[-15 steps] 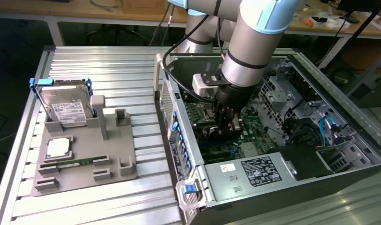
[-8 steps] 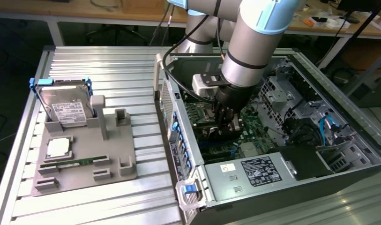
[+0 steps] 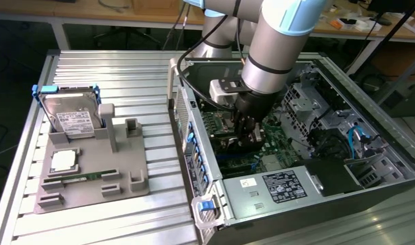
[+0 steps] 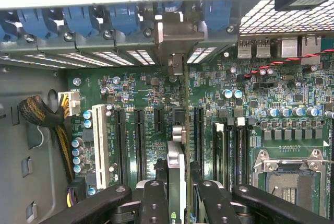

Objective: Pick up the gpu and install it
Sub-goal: 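Insert the gpu into the slot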

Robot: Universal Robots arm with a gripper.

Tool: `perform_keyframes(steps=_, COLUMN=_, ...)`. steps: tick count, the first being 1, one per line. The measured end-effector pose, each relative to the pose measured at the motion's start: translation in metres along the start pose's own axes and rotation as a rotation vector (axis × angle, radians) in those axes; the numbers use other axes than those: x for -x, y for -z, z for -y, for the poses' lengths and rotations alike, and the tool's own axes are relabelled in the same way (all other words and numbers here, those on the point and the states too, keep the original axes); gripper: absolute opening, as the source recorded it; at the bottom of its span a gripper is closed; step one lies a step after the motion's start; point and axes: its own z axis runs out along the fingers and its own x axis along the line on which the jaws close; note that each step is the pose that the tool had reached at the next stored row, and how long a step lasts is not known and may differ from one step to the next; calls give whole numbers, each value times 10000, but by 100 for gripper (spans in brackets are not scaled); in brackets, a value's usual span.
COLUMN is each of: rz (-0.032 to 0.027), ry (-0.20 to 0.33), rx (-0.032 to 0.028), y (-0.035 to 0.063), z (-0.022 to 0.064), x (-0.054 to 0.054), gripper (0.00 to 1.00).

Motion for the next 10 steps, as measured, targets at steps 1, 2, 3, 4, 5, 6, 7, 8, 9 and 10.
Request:
perform_keyframes(steps=1, rz=-25, ry=0, rx=-1, y=49, z=0, x=1, gripper=27)
perform_keyframes(steps=2, rz=-37, ry=-2, rx=-6, y=49, z=-2, x=5, gripper=27)
perform_keyframes(steps=3, rz=-51, ry=0, rx=-18, y=46, z=-3, x=21, gripper=27)
perform_keyframes(steps=4, rz=-56, ry=-2, rx=-59, y=34, z=-8, x=26, gripper=27)
perform_keyframes(steps=5, rz=-60, ry=0, rx=-107, y=9, z=-14, x=27, gripper=27)
perform_keyframes(steps=6, rz=-61, ry=1, rx=-107, y=9, z=-14, x=27, gripper=27)
perform_keyframes(steps=7, rz=-61, ry=1, rx=-108, y=9, z=-14, x=27, gripper=27)
perform_keyframes(steps=8, rz=-59, ry=1, rx=-109, y=8, z=-14, x=27, gripper=27)
perform_keyframes(steps=9, rz=-59, ry=0, rx=-109, y=8, z=-14, x=28, gripper=27)
perform_keyframes(steps=10, rz=-59, ry=0, rx=-109, y=8, z=-14, x=28, gripper=27)
